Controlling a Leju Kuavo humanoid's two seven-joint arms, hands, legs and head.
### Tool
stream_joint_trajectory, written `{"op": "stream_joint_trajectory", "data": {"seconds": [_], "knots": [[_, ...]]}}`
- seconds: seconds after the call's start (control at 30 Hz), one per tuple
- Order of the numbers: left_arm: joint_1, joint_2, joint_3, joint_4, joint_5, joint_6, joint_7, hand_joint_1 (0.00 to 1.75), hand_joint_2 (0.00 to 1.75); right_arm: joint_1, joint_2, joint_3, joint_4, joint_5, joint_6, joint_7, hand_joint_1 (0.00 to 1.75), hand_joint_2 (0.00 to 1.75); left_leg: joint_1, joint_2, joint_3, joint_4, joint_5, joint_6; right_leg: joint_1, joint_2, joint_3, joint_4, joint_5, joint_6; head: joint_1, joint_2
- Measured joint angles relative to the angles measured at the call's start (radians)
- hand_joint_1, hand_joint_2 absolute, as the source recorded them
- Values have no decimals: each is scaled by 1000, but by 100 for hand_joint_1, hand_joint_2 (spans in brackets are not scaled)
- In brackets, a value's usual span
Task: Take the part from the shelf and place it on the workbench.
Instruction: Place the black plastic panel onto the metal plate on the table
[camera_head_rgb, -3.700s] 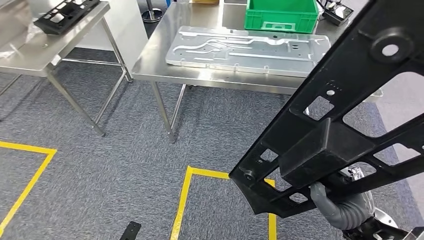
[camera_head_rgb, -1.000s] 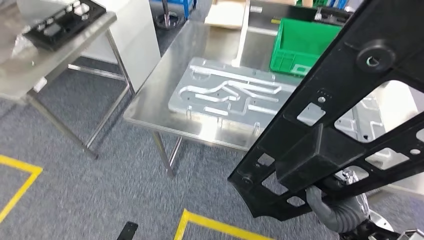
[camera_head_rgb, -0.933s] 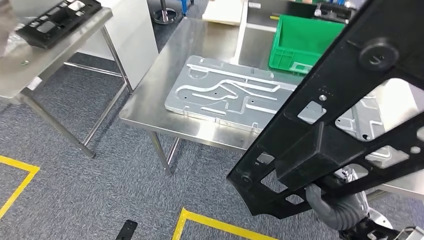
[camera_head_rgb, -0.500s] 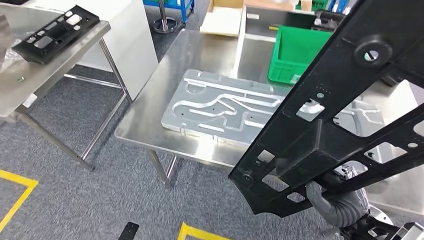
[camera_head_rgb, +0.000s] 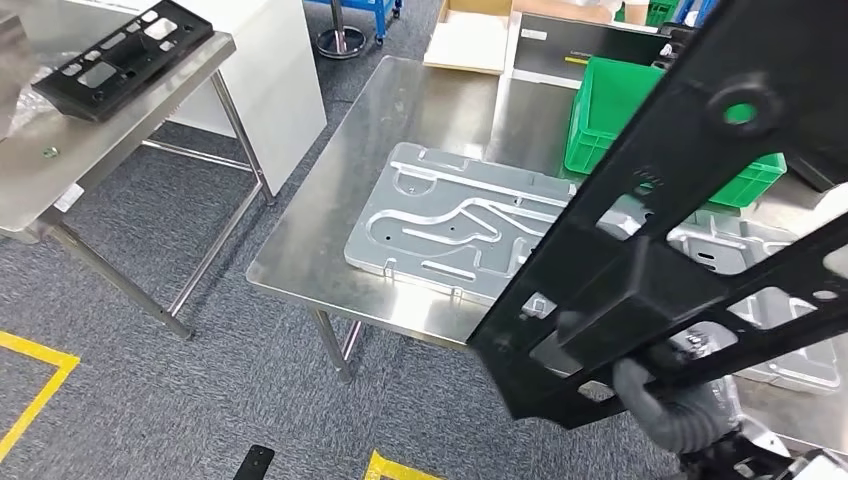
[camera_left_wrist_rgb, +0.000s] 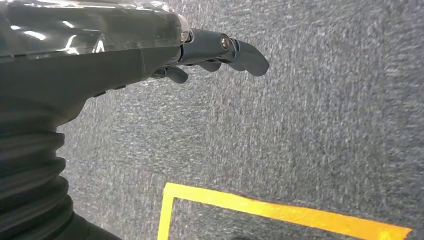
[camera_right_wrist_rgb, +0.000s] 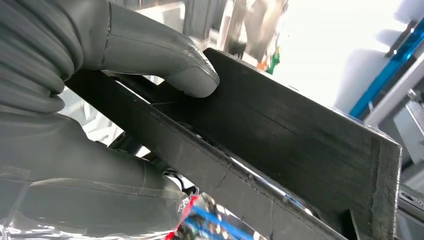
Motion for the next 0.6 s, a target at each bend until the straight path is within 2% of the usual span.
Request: {"op": "stream_joint_trajectory", "data": {"seconds": [0.07, 0.13, 0.17, 0.23, 0.3, 0.33, 0.37, 0.4, 0.43, 0.5, 0.53, 0.6], "knots": [[1, -1, 0, 0, -4, -3, -1, 0, 175, -36, -27, -26, 2, -2, -9, 13, 175, 175, -1, 1, -2, -1, 0, -9, 5, 1, 7, -27, 5, -6, 0, 0], [1, 0, 0, 0, -10, -10, -2, 0, 175, -105, -74, -60, 19, -4, -11, 51, 175, 175, -2, 3, -3, 0, -1, -19, 1, 4, 8, -36, 13, -12, 0, 0], [0, 0, -1, 0, -13, -13, -3, 0, 175, -151, -103, -78, 35, -2, -12, 76, 175, 175, -3, 3, -7, 13, -11, -23, -3, 4, 11, -44, 19, -16, 0, 0], [-2, 1, -3, 0, -20, -18, -5, 0, 175, -253, -161, -107, 80, 14, -17, 124, 175, 175, 0, 4, -46, 103, -66, -30, -8, 1, 14, -54, 26, -22, 0, 0], [-2, 2, -5, 0, -23, -23, -8, 0, 175, -355, -224, -118, 140, 55, -32, 160, 175, 175, 5, 4, -109, 240, -129, -37, -7, -2, 11, -53, 27, -24, 0, 0], [-2, 3, -6, 0, -24, -27, -10, 0, 175, -401, -256, -120, 170, 87, -48, 174, 175, 175, 7, 4, -127, 280, -140, -39, -7, -3, 10, -51, 27, -23, 0, 0], [-2, 3, -6, 0, -24, -32, -12, 0, 175, -446, -289, -121, 201, 130, -71, 185, 175, 175, 9, 4, -127, 282, -130, -41, -7, -6, 9, -48, 26, -22, 0, 0], [-2, 5, -6, 0, -24, -37, -16, 0, 175, -489, -319, -121, 229, 176, -97, 194, 175, 175, 11, 5, -107, 243, -101, -42, -7, -8, 9, -45, 25, -19, 0, 0], [-2, 6, -7, 0, -24, -42, -19, 0, 175, -531, -345, -121, 255, 221, -125, 201, 175, 175, 13, 6, -71, 171, -63, -41, -7, -10, 10, -41, 22, -16, 0, 0], [-2, 8, -7, 0, -23, -51, -24, 0, 175, -613, -393, -112, 306, 325, -186, 212, 175, 175, 12, 7, -11, 47, -18, -34, -6, -12, 6, -32, 17, -6, 0, 0], [-2, 8, -7, 0, -22, -56, -28, 0, 175, -654, -415, -100, 331, 393, -223, 219, 175, 175, 10, 7, 2, 17, -13, -28, -5, -13, 3, -29, 16, 0, 0, 0], [-2, 9, -8, 0, -20, -65, -37, 0, 175, -730, -459, -53, 392, 562, -307, 234, 175, 175, 6, 6, 2, 8, -13, -15, -5, -14, -1, -30, 18, 11, 0, 0]]}}
